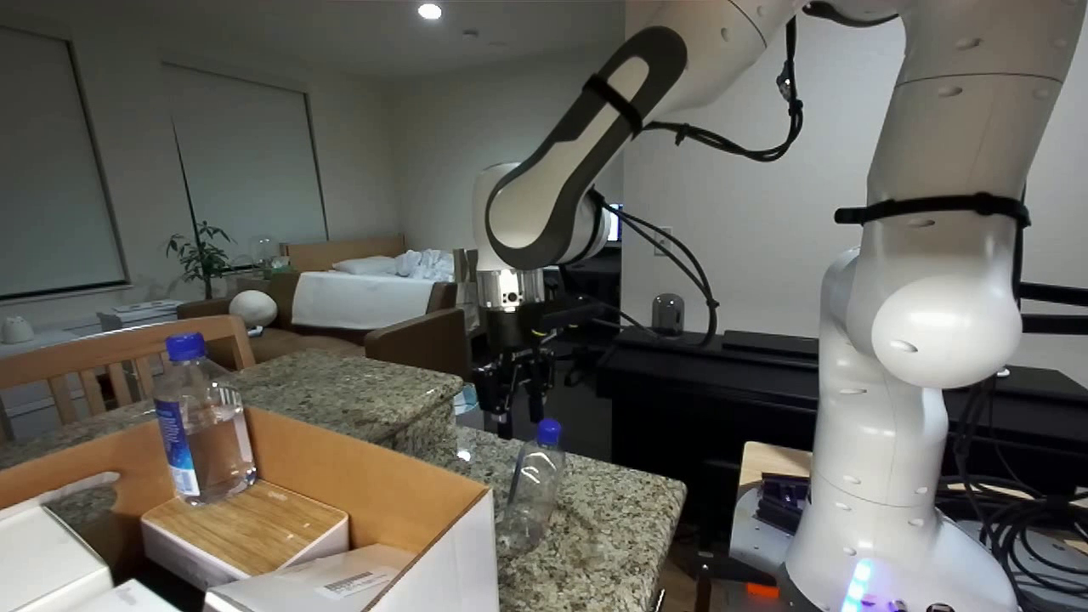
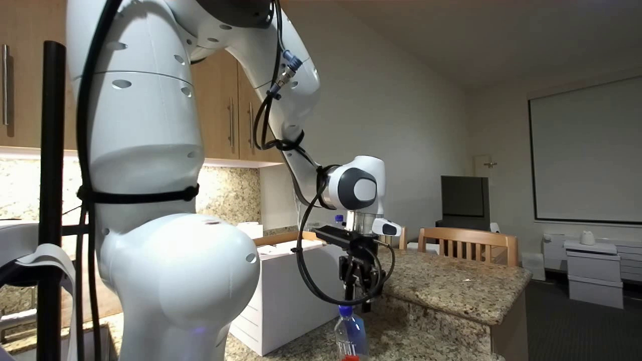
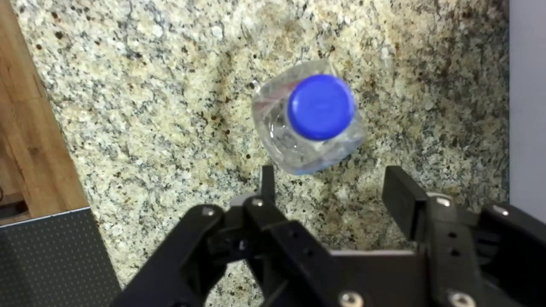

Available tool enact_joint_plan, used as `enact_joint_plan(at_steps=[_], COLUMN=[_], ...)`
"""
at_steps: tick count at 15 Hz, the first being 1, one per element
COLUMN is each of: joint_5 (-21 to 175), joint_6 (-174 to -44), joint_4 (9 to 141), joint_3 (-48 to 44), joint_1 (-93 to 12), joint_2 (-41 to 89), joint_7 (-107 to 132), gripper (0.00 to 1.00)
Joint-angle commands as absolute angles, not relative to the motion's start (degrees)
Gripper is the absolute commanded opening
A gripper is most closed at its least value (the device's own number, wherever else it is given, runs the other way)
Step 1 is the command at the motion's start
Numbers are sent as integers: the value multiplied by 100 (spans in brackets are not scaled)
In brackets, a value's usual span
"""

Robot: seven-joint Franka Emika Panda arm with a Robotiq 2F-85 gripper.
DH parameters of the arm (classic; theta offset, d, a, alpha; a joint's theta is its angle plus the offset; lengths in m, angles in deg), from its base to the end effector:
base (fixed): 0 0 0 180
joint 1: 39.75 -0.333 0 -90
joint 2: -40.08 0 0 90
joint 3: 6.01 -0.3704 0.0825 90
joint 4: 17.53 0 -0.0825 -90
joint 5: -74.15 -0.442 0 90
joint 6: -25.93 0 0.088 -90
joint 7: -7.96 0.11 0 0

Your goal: Pick up the bottle and put it on the counter

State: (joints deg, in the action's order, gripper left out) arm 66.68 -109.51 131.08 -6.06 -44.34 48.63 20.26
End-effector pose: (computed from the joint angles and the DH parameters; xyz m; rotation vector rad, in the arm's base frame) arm 0.4508 0.0385 0.3090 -3.0433 0.3521 0.1419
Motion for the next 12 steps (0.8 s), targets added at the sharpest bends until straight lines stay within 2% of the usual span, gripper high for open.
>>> enact_joint_plan(at_steps=[1,3,12], joint_5=[6569,6614,6696], joint_6=[-10881,-10821,-10580], joint_4=[13302,13305,13282], joint_3=[-600,-575,-534], joint_1=[-4297,-4270,-4161], joint_2=[5104,5169,5422], joint_7=[1665,1648,1626], gripper=[89,100,100])
